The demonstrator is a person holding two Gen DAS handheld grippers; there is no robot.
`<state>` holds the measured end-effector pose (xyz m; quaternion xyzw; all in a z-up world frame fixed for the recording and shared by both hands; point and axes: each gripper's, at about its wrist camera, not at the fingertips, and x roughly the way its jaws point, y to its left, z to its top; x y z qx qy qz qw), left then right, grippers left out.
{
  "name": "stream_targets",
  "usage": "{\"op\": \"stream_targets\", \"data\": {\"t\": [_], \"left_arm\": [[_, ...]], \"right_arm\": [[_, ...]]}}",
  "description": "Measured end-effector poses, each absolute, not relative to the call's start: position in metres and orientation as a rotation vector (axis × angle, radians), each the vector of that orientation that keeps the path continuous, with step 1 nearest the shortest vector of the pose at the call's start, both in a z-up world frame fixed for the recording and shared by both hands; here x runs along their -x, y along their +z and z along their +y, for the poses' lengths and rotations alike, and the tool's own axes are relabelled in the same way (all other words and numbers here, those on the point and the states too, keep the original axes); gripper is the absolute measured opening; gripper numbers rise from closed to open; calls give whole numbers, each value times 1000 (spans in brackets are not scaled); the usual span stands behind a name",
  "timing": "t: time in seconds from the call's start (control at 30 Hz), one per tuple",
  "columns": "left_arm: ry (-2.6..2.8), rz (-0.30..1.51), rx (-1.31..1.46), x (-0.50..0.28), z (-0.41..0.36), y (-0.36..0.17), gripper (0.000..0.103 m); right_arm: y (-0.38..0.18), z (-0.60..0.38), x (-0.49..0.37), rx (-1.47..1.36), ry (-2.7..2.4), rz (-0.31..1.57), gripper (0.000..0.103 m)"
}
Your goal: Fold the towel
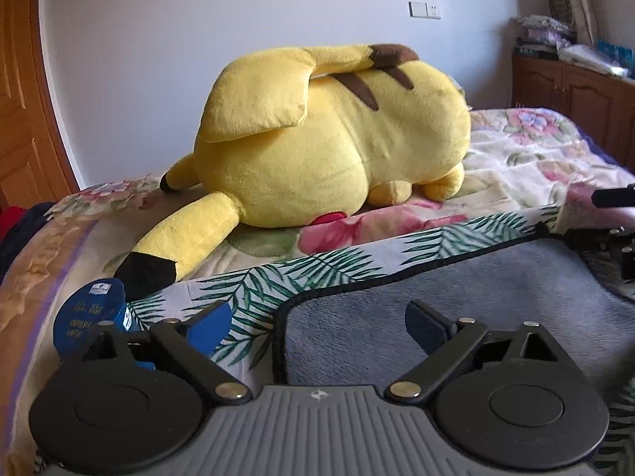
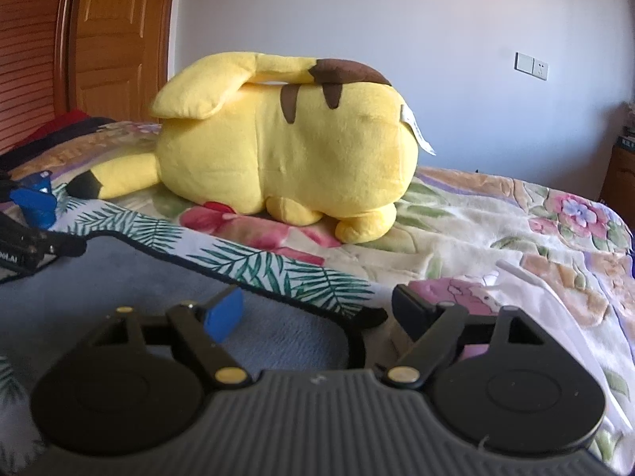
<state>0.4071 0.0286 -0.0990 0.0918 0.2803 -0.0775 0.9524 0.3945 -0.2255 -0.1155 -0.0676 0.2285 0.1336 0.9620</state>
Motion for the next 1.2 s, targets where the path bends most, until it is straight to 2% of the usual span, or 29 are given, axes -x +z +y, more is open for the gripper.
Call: {"op": "stream_targets", "data": {"t": [0.07,0.2,0.93,1.2], "left_arm": [[-168,574,-184,-399,26,-93,97],[-178,565,-166,-382,21,-77,101],[-160,531,-144,-275,7,13,103],[-154,524,-141,-231,4,24,103]], "right_arm": [[-109,-228,-386,119,267,474,87],[-95,-231,-369,105,251,481,103],[-12,-245,-274,43,221,446,103],[2,-243,-240,60,233,440,103]]}}
